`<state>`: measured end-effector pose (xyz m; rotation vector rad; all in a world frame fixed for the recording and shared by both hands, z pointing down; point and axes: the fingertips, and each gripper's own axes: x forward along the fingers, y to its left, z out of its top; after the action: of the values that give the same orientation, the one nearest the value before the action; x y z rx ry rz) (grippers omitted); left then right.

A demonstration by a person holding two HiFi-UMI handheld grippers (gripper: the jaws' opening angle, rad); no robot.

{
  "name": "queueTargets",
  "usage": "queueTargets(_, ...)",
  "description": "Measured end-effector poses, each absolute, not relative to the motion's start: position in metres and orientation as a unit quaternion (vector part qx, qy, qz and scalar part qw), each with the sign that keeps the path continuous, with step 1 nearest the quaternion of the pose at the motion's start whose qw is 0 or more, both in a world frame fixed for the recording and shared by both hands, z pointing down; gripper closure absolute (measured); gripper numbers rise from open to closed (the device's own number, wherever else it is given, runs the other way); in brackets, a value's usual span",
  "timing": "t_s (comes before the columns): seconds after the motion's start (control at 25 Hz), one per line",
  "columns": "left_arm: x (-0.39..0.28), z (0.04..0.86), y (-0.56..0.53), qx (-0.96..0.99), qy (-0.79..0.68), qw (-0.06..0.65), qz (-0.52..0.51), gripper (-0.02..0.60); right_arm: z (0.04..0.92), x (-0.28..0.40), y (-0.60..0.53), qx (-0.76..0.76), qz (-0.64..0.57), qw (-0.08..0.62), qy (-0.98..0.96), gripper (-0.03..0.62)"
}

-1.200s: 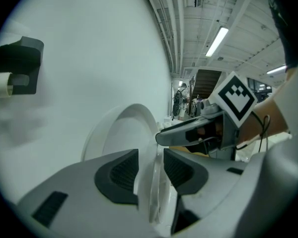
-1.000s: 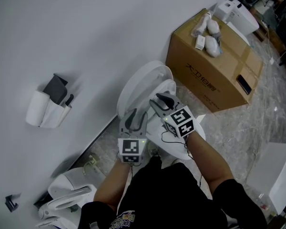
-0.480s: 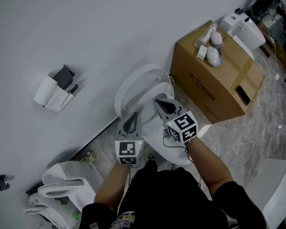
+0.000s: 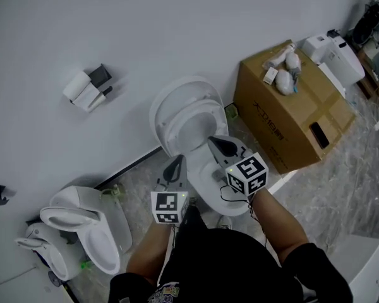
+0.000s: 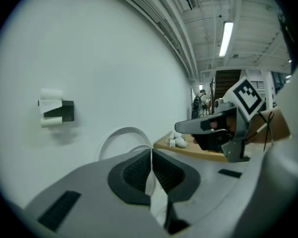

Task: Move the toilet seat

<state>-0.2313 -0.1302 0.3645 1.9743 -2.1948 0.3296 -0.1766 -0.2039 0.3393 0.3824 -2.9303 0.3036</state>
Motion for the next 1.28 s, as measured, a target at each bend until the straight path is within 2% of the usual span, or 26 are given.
queueTargets(0.16,-0.203,0.354,-0.091,0.64,-0.756,0.098,0.096,0.569,0.329,-0.151,-0.168,0.095,0.104,0.071,-0.988,0.589)
queueTargets(0.36,-0.183,0.346,-0.046,0.62,-0.773,0.101,0.09,0.569,0.334,-0.134,-0.124,0.065,0.099,0.084,-0.989,0.589)
queueTargets(0.76,-0.184,0.344,0.059,0.573,-0.809,0.102,0.088,0.569,0.342,-0.136,-0.032,0.011,0.108,0.105,-0.989,0.589)
queueTargets(1.04,-0.174,0.343,0.133,0.583,-0.802,0.101,0.08,0.569,0.337,-0.131,0.042,0.021,0.105,0.108,-0.988,0.589)
queueTargets(1.28,-0.152,0.341,0.194,0.616,-0.778,0.092,0.077,0.569,0.333,-0.101,0.109,0.061,0.102,0.101,-0.988,0.589)
